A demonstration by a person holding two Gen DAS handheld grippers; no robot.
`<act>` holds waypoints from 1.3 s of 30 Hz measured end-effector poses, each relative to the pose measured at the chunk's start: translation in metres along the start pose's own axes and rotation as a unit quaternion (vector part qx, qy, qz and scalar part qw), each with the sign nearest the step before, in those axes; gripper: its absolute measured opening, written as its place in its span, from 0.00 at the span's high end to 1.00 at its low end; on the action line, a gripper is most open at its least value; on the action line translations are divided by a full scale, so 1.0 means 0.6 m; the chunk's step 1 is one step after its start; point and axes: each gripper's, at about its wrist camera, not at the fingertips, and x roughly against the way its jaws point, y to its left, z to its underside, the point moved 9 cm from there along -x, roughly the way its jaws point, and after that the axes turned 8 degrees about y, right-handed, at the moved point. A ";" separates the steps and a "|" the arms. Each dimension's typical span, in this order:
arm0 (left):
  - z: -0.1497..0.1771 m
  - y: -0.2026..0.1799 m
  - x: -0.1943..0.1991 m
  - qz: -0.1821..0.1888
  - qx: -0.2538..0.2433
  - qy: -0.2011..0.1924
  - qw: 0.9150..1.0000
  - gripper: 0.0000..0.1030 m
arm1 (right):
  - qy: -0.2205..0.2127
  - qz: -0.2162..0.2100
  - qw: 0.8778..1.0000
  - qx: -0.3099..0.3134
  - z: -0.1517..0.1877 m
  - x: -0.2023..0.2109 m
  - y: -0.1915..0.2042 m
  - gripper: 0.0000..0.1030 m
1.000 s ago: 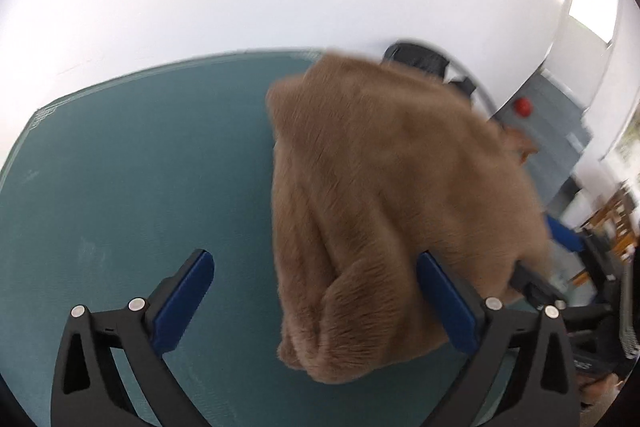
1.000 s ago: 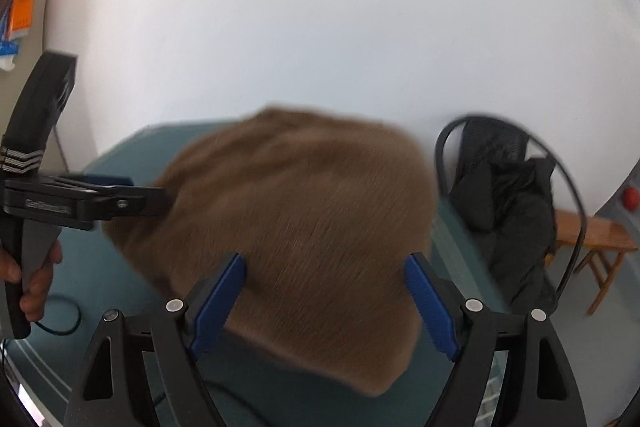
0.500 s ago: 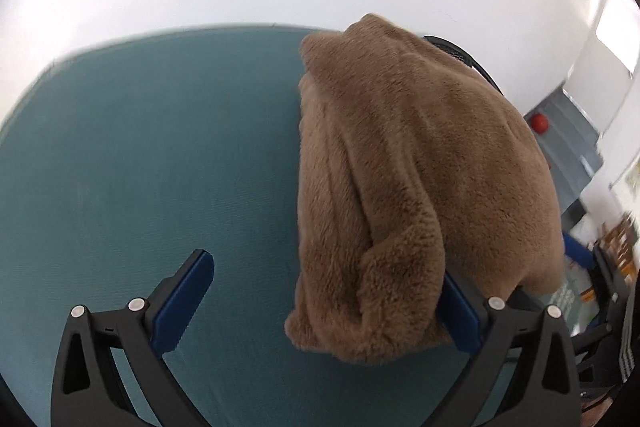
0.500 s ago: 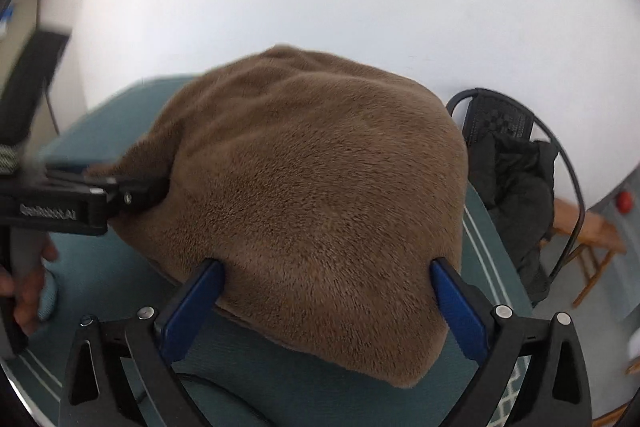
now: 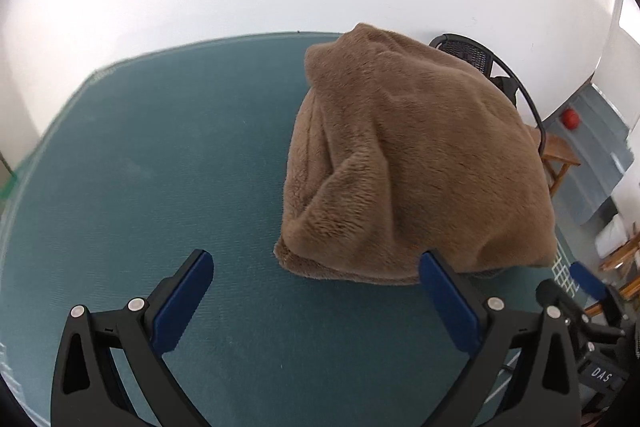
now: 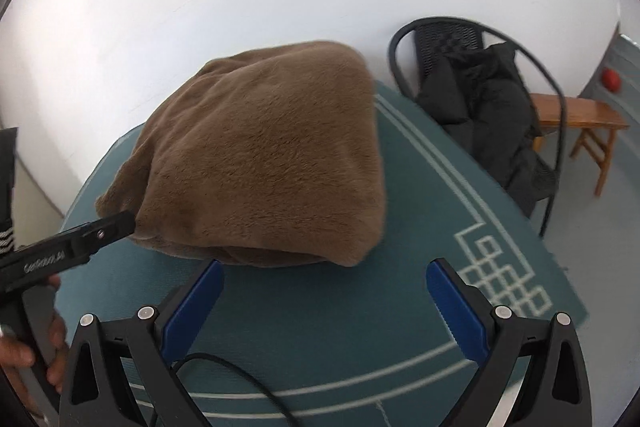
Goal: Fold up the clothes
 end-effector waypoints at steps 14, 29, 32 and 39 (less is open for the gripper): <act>0.033 0.004 0.078 0.002 -0.031 -0.027 0.999 0.00 | -0.014 0.010 1.000 -0.009 0.004 0.026 0.003 0.00; 0.027 -0.015 0.111 -0.005 -0.061 -0.053 0.997 0.00 | -0.042 0.046 0.998 0.021 0.001 0.057 0.021 0.00; 0.025 -0.021 0.107 0.000 -0.061 -0.051 0.997 0.00 | -0.043 0.047 0.998 0.021 0.000 0.059 0.022 0.00; 0.029 -0.023 0.107 0.008 -0.061 -0.049 0.997 0.00 | -0.043 0.050 0.998 0.017 0.002 0.060 0.019 0.00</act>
